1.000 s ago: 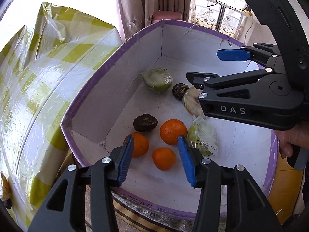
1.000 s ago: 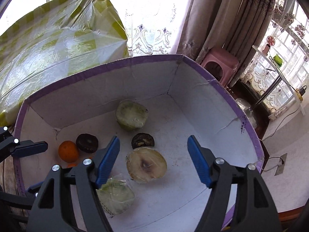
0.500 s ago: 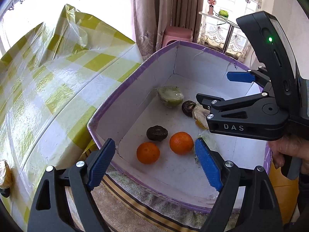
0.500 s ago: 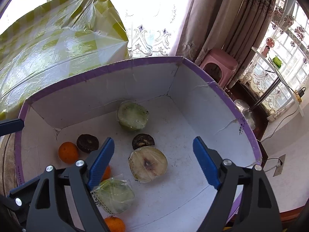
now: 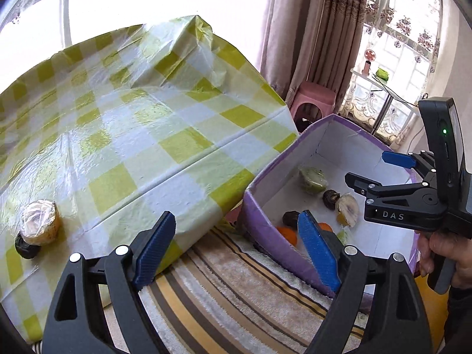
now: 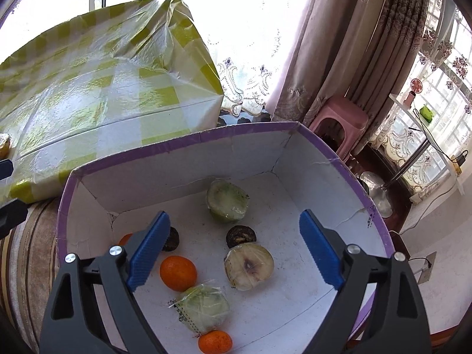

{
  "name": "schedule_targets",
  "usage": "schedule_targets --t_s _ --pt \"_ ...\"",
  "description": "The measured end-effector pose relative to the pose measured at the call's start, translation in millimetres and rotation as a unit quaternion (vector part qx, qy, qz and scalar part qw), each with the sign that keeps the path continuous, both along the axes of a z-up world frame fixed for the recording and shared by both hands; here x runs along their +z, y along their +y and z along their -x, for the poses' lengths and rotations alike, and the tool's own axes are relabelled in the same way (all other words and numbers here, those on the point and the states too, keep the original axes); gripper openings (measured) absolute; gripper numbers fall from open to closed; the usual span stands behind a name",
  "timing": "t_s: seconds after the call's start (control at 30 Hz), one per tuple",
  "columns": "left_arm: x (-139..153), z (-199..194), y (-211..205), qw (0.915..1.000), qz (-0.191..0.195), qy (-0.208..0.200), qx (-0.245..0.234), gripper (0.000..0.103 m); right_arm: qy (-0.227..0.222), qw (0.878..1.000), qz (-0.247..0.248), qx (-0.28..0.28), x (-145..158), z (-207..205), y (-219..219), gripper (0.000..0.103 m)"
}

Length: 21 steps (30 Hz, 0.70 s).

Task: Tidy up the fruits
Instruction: 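Withdraw both open grippers from the box toward the table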

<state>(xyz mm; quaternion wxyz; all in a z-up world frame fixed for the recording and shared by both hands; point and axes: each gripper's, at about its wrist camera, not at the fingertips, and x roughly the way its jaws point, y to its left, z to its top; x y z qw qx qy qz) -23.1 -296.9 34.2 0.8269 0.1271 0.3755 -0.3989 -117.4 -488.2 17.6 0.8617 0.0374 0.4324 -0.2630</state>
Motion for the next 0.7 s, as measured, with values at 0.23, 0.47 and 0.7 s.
schedule_targets --t_s 0.23,0.47,0.7 --pt "6 -18 53 0.9979 0.028 0.008 0.058 0.082 -0.029 0.999 -0.017 0.04 11 -18 38 0.092" --pt "9 -27 109 0.9923 0.053 0.02 0.11 0.082 -0.04 0.992 -0.049 0.105 16 -44 92 0.093" --pt "6 -42 174 0.9798 0.077 0.045 0.179 0.081 -0.038 0.984 -0.07 0.161 15 -65 142 0.094"
